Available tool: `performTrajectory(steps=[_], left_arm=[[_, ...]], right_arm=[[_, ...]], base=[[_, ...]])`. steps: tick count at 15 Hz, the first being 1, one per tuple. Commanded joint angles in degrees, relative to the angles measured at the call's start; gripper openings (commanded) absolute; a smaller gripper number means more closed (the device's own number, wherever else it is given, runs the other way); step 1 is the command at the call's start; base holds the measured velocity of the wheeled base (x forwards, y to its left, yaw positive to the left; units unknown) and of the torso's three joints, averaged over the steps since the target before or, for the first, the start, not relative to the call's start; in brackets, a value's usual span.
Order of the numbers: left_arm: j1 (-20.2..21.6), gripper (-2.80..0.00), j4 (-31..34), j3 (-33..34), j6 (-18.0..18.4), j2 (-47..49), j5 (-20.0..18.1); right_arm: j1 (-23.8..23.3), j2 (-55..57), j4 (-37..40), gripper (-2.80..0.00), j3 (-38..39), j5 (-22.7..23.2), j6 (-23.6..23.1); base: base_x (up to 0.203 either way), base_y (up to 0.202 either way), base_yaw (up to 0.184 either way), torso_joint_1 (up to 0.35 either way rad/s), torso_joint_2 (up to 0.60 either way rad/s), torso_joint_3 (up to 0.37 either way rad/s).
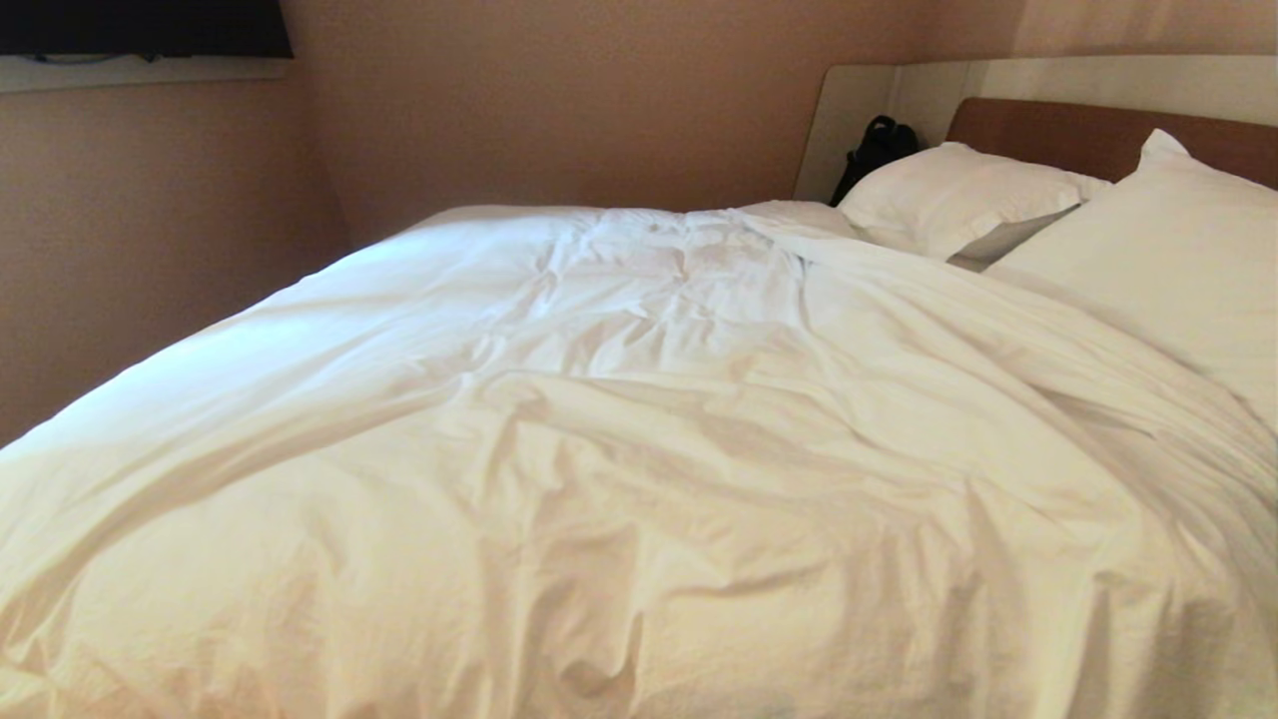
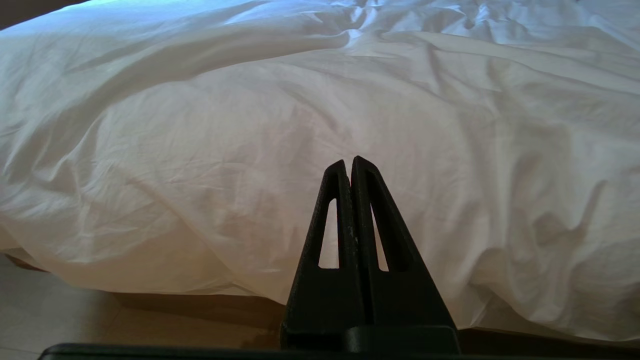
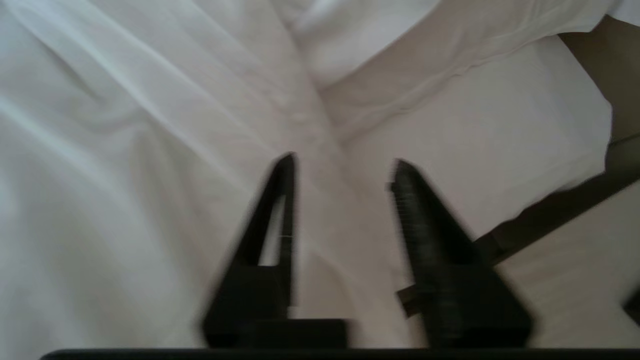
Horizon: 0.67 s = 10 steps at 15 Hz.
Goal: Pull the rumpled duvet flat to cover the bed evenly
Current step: Flatten the corners of the folded blanket
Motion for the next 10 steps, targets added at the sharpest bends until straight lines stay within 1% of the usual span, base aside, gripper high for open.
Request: performTrajectory(steps=[1,3,5,8,10], left_arm=[[0.00,-2.80,-0.02,0.00,-0.05,0.09,0.03],[0.00,-2.80,-0.02,0.00,-0.05,0.00,0.03],[0.00,-2.80,-0.02,0.00,-0.05,0.00,0.03],[0.00,-2.80,-0.02,0.00,-0.05,0.00,0.03],[0.00,-2.80,-0.02,0.00,-0.05,0.00,0.03]], right_arm=[[-2.54,3.70,-2.66,0.00,0.20,10.78,-3.70],[-5.86,6.91,-5.24,0.00,0.02,18.04,-6.94],[-7.50,9.36,-5.84,0.00,-0.09,24.40,-9.60],[-7.73,10.41,-5.89,0.00,-0.06,28.64,-10.05],[-7.73,11.04,-5.89,0.00,-0.06,30.67,-10.05]], base=[[0.000,0.000,0.000,0.000,0.00,0.000],[0.000,0.000,0.000,0.000,0.00,0.000],[0.000,0.000,0.000,0.000,0.00,0.000],[0.000,0.000,0.000,0.000,0.00,0.000],[0.000,0.000,0.000,0.000,0.00,0.000]])
